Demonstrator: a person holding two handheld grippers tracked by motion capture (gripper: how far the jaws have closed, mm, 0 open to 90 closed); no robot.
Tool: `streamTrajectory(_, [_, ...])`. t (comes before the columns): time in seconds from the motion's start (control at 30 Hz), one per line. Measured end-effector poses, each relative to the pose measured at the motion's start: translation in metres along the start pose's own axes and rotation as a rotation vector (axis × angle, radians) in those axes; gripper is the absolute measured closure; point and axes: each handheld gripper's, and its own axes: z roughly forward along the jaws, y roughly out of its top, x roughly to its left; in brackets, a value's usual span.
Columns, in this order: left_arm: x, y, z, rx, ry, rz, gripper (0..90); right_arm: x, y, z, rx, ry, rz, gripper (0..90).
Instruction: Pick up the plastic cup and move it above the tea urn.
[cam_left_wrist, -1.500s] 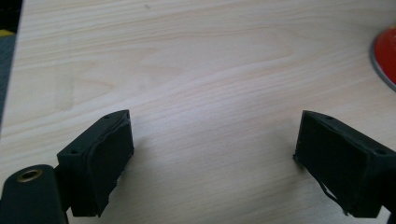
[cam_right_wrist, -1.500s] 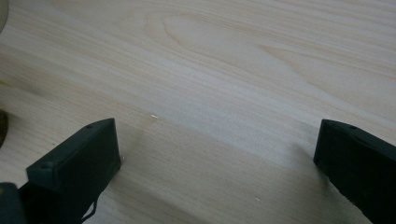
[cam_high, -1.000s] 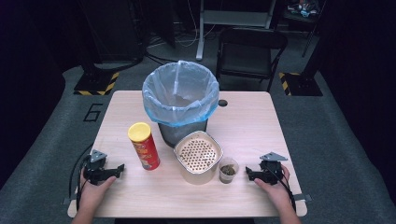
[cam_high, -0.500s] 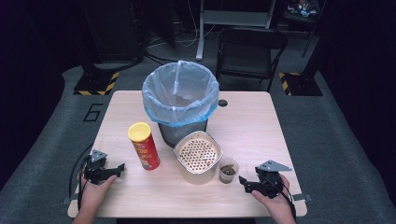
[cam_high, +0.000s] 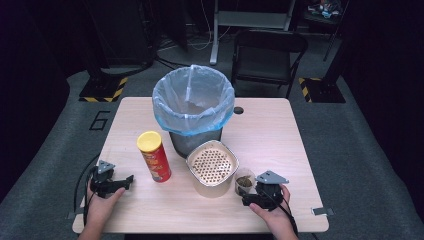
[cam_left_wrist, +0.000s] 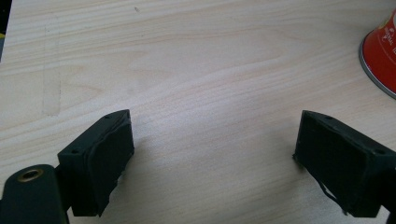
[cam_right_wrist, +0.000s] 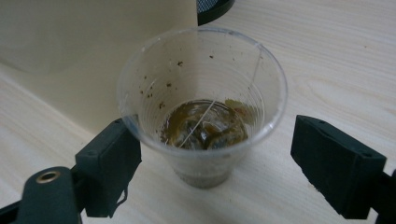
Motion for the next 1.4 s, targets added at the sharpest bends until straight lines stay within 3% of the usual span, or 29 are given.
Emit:
streamTrajectory(0.27, [-0.001, 0.0, 0.0, 0.0, -0.01, 0.003, 11.2, 0.003, 0.0, 0.008, -0.002, -0.024, -0.03, 17.4])
streamTrajectory(0.43, [-0.002, 0.0, 0.0, -0.006, -0.01, -0.002, 11.3, -0.013, -0.004, -0.002, 0.016, -0.029, -0.023, 17.9])
streamTrajectory(0.57, [-0.002, -0.001, 0.0, -0.005, -0.008, -0.002, 11.3, -0.031, -0.011, -0.011, 0.016, -0.037, 0.021, 23.5])
streamTrajectory(0.73, [-0.002, 0.0, 0.0, -0.005, -0.008, -0.003, 11.3, -0.032, -0.012, -0.013, 0.002, -0.004, 0.041, 22.0])
streamTrajectory(0.9, [-0.002, -0.001, 0.0, -0.005, -0.008, -0.003, 11.3, -0.021, -0.003, -0.004, -0.011, -0.004, 0.012, 18.6])
streamTrajectory(0.97, [-0.002, -0.001, 0.0, -0.005, -0.008, -0.003, 11.3, -0.017, 0.002, 0.006, -0.01, -0.045, 0.002, 19.5])
streamTrajectory(1.03, [-0.002, -0.001, 0.0, -0.005, -0.008, -0.002, 11.3, -0.017, 0.004, 0.009, -0.008, -0.047, 0.008, 20.6])
streamTrajectory(1.33, [-0.002, -0.001, 0.0, -0.005, -0.008, -0.003, 11.3, -0.024, 0.009, 0.017, -0.029, -0.052, -0.012, 27.6])
streamTrajectory(1.4, [-0.002, -0.001, 0.0, -0.006, -0.008, -0.003, 11.3, -0.034, 0.007, 0.015, -0.035, -0.05, -0.015, 27.9])
